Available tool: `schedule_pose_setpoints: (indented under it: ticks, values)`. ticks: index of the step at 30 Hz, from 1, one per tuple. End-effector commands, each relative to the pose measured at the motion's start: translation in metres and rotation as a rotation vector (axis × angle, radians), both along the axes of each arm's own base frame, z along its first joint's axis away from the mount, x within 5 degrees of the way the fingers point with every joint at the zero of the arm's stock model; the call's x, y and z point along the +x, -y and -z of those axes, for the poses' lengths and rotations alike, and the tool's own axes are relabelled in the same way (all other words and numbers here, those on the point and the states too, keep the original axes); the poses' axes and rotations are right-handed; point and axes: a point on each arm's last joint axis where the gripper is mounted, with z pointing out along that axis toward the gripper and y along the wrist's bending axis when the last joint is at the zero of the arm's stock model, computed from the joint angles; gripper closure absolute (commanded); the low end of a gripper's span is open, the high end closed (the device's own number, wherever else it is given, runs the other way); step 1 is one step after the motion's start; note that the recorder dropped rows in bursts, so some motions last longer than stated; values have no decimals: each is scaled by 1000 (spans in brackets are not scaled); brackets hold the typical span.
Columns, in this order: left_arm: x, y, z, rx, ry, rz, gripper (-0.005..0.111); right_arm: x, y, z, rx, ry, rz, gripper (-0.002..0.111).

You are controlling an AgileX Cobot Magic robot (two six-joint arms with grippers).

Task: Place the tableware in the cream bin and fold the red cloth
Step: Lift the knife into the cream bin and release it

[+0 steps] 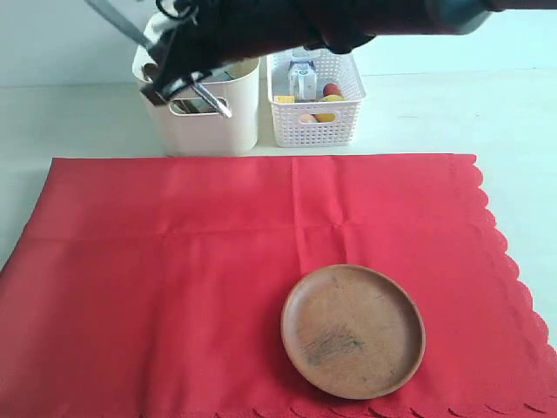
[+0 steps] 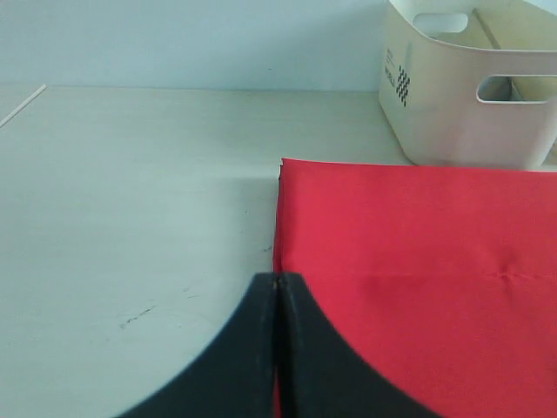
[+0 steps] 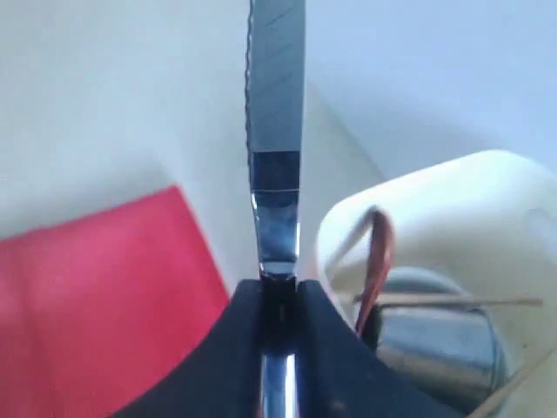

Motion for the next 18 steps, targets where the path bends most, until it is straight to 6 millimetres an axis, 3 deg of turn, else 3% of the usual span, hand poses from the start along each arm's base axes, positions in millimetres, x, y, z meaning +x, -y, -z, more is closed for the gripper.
schedule_pose_setpoints:
  ticks: [1, 10, 16, 18]
  values:
    - [0, 0, -1, 1, 17, -2, 107, 27, -5, -9, 168, -6, 204, 108]
    - [0, 0, -1, 1, 17, -2, 107, 70, -31, 9, 272, -3, 298, 108]
    - [0, 0, -1, 1, 17, -2, 107, 96, -33, 20, 346, 32, 480, 108]
    - [0, 0, -1, 1, 17, -2, 107, 96, -37, 19, 361, 46, 508, 108]
